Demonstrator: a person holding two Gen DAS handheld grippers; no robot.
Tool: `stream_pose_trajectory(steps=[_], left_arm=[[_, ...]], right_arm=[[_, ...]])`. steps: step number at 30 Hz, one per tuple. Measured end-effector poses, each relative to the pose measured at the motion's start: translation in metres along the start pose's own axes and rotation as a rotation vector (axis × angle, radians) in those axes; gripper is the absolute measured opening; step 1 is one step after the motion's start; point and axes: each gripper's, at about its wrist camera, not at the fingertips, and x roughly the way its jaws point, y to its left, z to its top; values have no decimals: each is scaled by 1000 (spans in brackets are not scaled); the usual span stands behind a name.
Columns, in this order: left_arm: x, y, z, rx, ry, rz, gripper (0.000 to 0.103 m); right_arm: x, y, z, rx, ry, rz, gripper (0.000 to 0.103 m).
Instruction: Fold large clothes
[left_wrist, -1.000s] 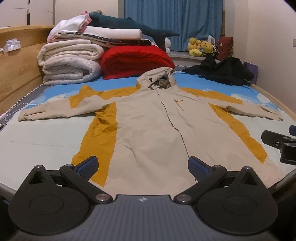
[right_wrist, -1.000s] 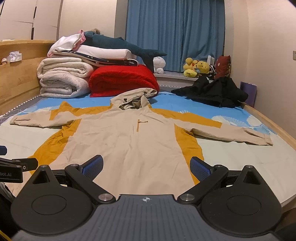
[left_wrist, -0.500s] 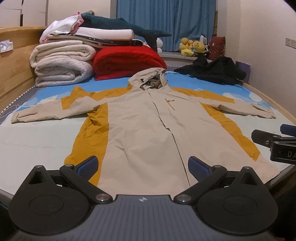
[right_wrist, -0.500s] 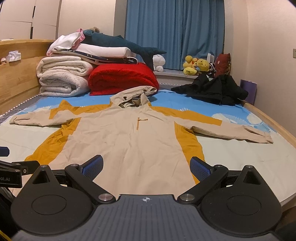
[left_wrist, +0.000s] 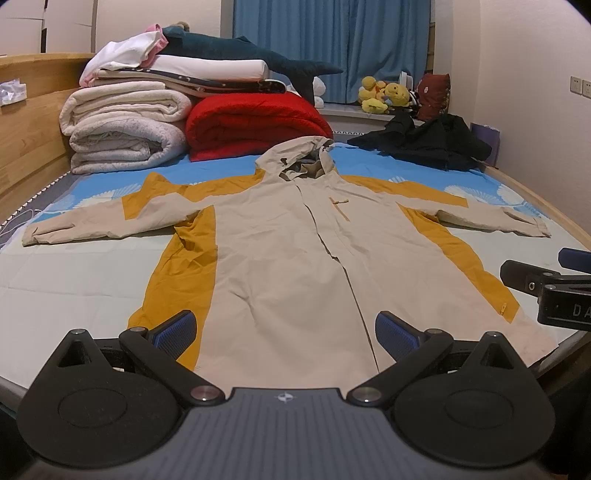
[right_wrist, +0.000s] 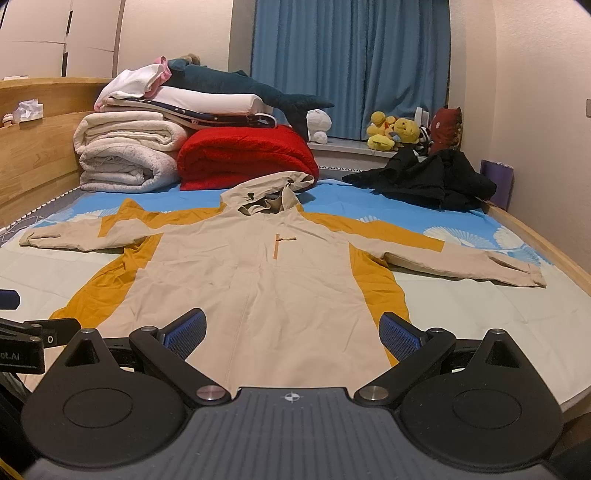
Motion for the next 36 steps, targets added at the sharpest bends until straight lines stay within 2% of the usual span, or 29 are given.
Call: stream_pose_trajectory(steps=[10,12,13,14,15,16,17,18,19,21,23,24,26,30,33,36], left_arm=[[0,0,1,-1,-1,0,103],[0,0,1,1,0,6,98],[1,0,2,9,1,17,90],[3,2,3,18,3,28,77],[6,6,5,22,9,34,70],[9,12,8,18,16,28,56],[14,21,12,16,20,12,40],[18,29,16,26,20,-2,34],[24,39,22,54,12,-7,29],[38,58,32,109,-5,-3,29],[59,85,37,113,22,-15,29],[71,99,37,93,55,-19,29],[102,131,35,-6,180,18,29],[141,177,18,-221,343,113,30],[161,194,2,-286,452,155,32],[174,206,-5,-332,528,175,39]], right_arm=[[1,2,-1,-2,-2,1,99],[1,2,1,-5,-5,0,99],[0,1,2,-10,-14,-5,99],[-1,-1,4,-10,-25,-12,97],[-2,-4,7,-3,-37,-19,95],[-2,-9,9,2,-53,-28,94],[-3,-14,13,-10,-84,-40,85],[-3,-18,17,-35,-112,-45,76],[-3,-22,20,-64,-143,-52,71],[-2,-37,27,-100,-216,-65,63],[9,-56,31,-105,-241,-88,62],[18,-67,32,-102,-226,-107,62],[43,-87,29,-76,-135,-142,62],[103,-128,8,85,175,-186,61],[131,-148,-8,231,310,-180,61],[149,-155,-21,278,388,-198,61]])
